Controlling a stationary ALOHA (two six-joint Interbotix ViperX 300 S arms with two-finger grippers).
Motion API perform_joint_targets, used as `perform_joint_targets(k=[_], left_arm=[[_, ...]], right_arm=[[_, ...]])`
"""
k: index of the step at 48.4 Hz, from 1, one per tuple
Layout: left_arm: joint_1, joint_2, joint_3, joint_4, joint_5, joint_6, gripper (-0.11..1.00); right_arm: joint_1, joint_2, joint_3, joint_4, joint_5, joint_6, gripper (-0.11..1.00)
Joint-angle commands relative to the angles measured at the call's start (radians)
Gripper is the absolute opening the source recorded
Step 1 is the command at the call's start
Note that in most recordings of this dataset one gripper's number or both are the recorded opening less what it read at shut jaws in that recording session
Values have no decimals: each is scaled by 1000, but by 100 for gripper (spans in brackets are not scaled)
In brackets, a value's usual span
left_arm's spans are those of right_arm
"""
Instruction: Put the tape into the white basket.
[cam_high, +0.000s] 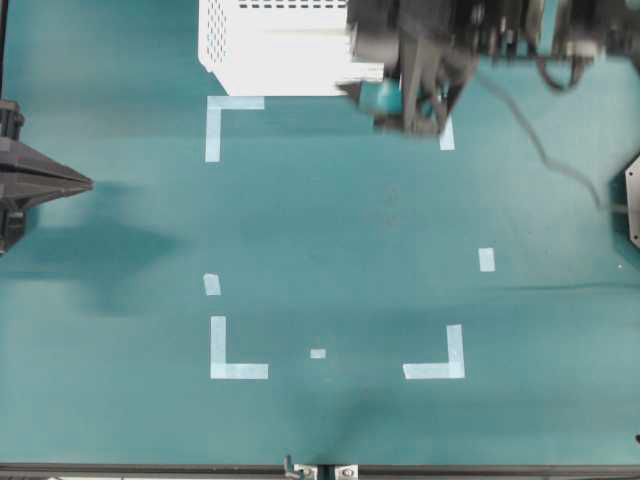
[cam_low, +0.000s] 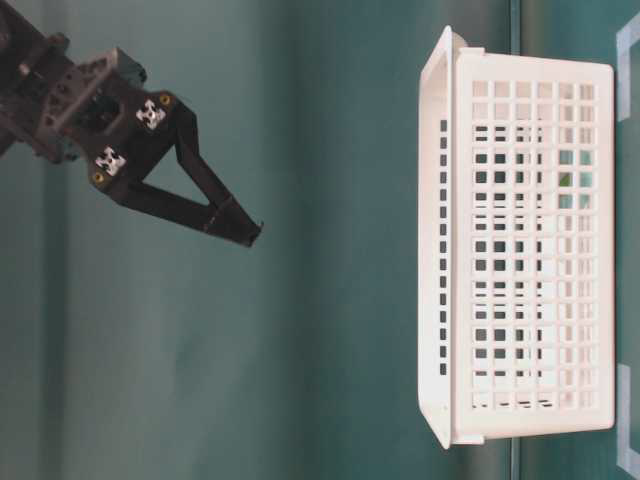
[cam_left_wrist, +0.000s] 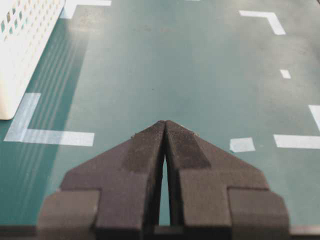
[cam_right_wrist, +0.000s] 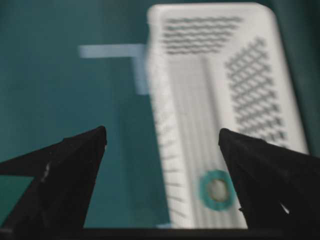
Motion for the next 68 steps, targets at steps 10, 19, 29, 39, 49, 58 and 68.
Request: perform_joint_targets(k=[10,19,29,39,49,58,68], left_arm=[[2,9,-17,3,-5,2,-11],[2,9,-17,3,-5,2,-11],[2,9,-17,3,-5,2,-11],[2,9,-17,3,-5,2,-11],[2,9,-17,3,-5,2,-11],[2,8,-17,3,-5,2,-11],[2,9,-17,3,-5,2,-11]], right_arm=[[117,-23,35,-3,-40,5,97],[129,-23,58,-3,-61,9,97],[130,-40,60,-3,-52,5,97],[130,-100,63,-3,-8,5,97],[130,-186,126,-3,34,11,97],[130,-302,249,2,3,66,97],[130,-454,422,2,-183,179,97]])
